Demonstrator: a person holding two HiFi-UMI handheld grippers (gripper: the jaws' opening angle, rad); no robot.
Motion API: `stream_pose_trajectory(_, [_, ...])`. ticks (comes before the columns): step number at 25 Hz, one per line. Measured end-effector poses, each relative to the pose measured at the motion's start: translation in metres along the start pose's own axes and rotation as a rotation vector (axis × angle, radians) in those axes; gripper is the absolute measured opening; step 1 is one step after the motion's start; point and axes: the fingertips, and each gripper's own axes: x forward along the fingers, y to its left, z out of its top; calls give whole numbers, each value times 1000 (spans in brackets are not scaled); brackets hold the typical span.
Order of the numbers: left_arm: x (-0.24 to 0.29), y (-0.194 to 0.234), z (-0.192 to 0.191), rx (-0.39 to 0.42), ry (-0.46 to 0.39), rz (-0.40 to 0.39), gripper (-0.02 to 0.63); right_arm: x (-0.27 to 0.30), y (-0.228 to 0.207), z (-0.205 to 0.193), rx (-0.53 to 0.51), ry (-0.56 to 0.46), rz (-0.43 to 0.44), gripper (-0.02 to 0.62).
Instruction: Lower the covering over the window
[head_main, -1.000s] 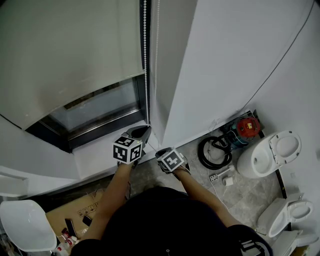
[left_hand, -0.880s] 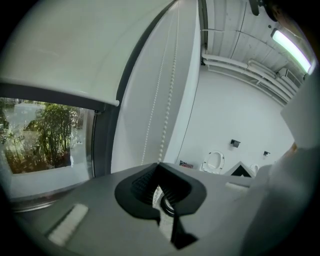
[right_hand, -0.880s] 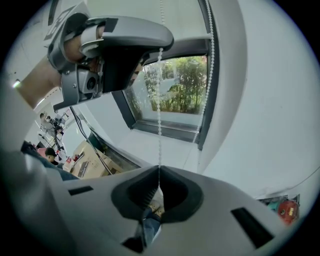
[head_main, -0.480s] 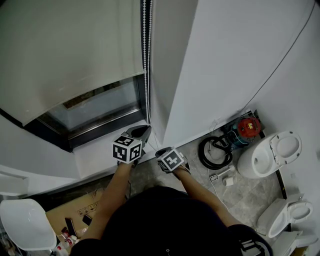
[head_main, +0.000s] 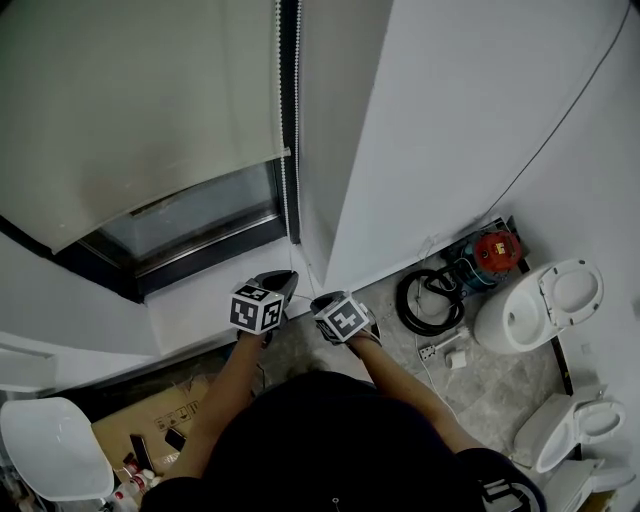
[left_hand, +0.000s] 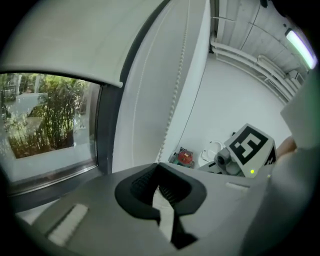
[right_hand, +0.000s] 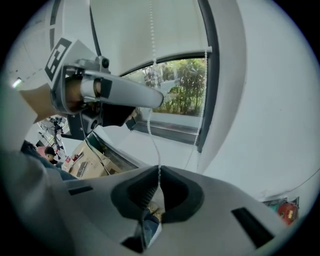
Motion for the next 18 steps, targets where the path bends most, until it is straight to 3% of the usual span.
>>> stream_pose_trajectory(2, [-2, 6, 0, -8, -6, 14, 11, 1, 0, -4, -17, 6, -3, 30])
stream_pose_trajectory(4, [-3, 10, 1, -13, -16, 25, 11, -4, 0, -2, -7, -17, 3, 131])
stream_pose_trajectory(7, [-7, 14, 1, -21, -36, 33, 11, -23, -1, 16, -14, -108, -22, 153])
stream_pose_trajectory(10, [-6, 15, 4, -24, -52, 39, 11, -53, -10, 37, -43, -211, -101, 153])
stream_pose_trajectory(14, [-2, 17, 5, -18, -56, 48, 12, -105, -20, 76, -48, -434, -209, 148])
stream_pose_trajectory(18, [2, 15, 7, -2, -55, 45, 12, -161, -23, 109, -107, -608, -335, 46])
